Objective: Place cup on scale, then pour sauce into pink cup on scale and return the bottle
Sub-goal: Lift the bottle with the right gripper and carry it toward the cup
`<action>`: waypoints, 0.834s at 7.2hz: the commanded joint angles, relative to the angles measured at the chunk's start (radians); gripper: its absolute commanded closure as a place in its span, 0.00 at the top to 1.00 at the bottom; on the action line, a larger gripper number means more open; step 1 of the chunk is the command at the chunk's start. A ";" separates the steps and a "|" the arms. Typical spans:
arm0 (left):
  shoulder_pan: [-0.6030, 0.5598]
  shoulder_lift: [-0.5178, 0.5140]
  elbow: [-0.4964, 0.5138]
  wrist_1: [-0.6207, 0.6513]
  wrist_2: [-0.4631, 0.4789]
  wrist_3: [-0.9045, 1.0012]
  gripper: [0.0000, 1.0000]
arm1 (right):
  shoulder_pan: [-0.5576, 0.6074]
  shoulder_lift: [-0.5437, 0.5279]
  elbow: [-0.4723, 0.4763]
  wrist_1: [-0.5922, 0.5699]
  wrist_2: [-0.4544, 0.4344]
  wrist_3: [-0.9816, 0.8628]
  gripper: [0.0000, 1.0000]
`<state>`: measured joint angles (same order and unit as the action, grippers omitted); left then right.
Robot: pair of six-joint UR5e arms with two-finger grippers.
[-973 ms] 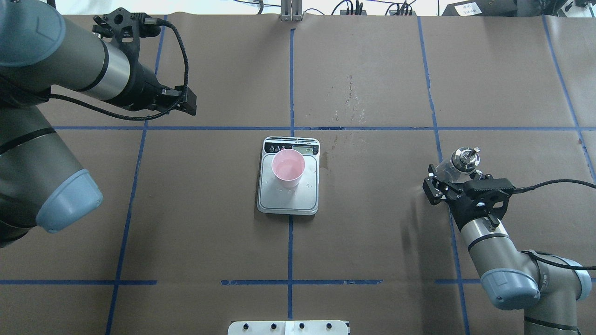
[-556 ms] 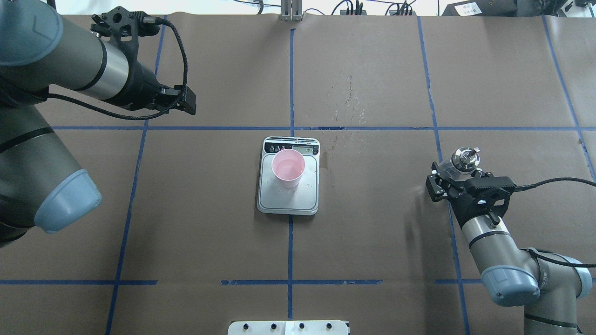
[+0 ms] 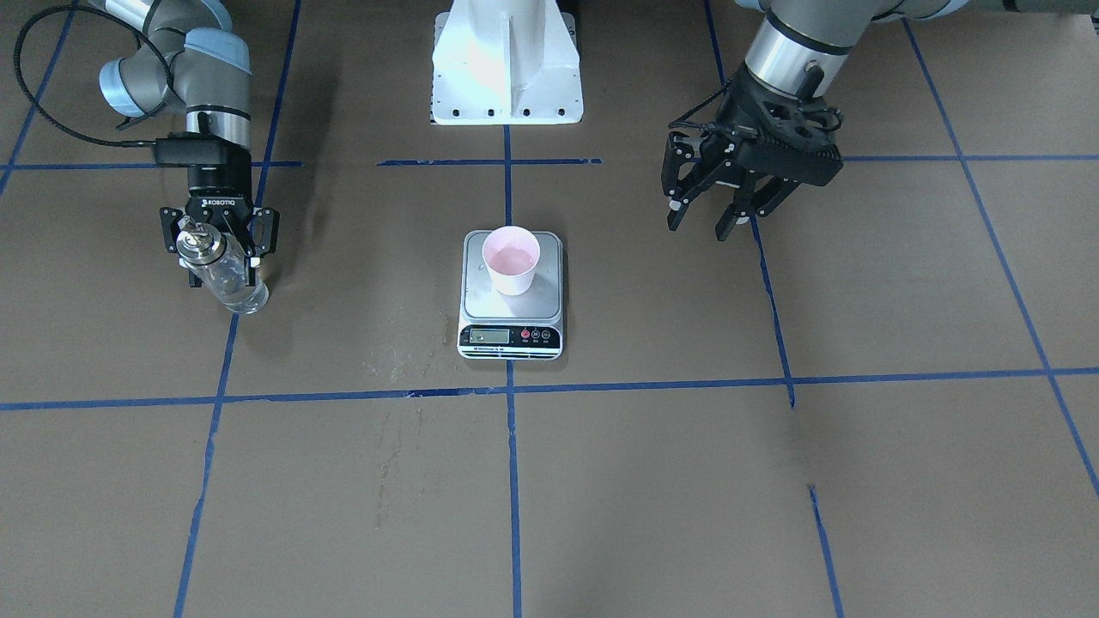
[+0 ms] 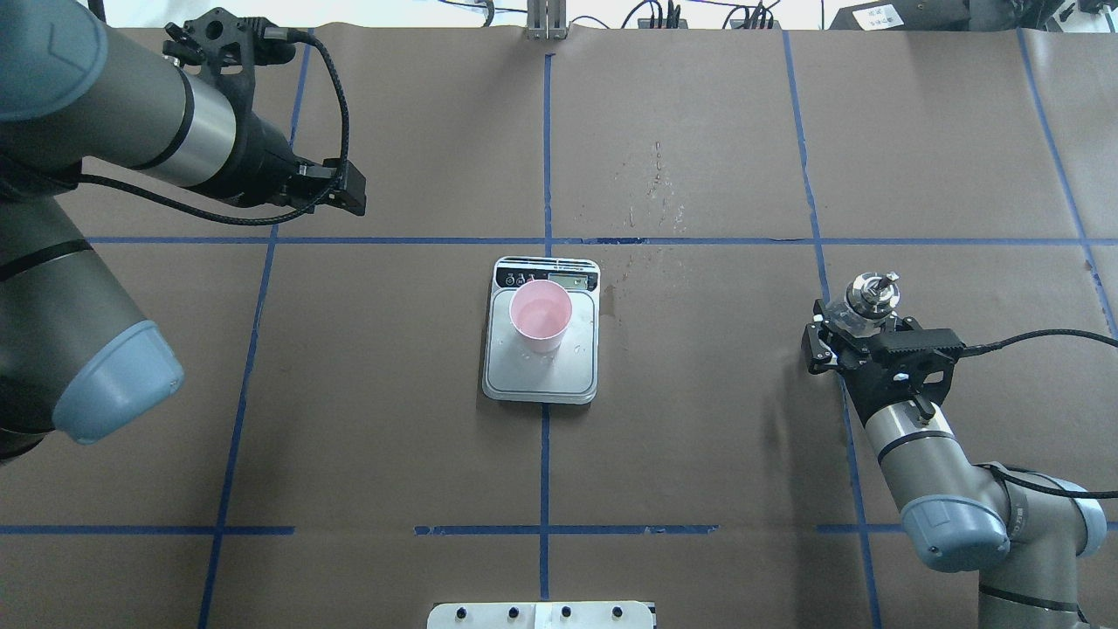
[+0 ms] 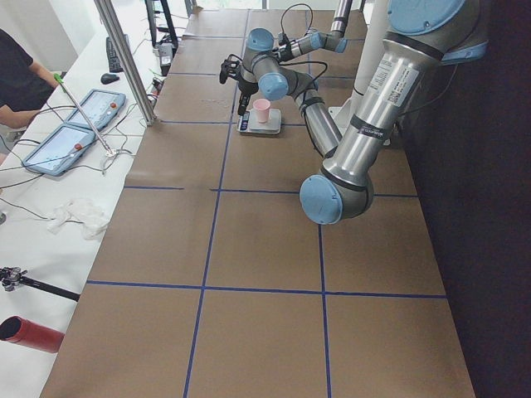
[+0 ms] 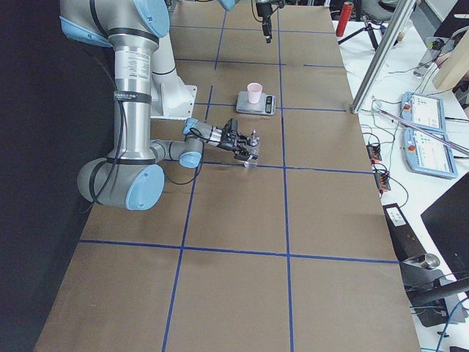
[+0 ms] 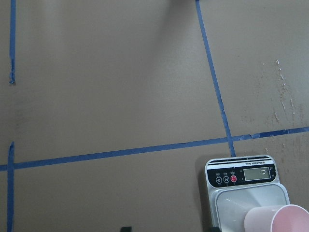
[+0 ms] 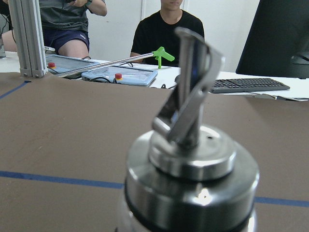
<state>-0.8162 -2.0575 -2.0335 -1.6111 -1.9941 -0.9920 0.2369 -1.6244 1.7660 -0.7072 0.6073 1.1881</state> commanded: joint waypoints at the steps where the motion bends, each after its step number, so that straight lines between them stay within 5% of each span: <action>1: 0.000 -0.003 -0.013 0.017 0.000 0.001 0.61 | 0.012 0.072 0.006 0.006 -0.011 -0.077 0.00; 6: -0.037 0.016 -0.016 0.014 -0.009 0.025 0.60 | 0.010 0.294 0.070 -0.308 -0.063 -0.139 0.00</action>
<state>-0.8328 -2.0500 -2.0493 -1.5940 -1.9986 -0.9775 0.2506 -1.3984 1.8270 -0.9283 0.5628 1.0605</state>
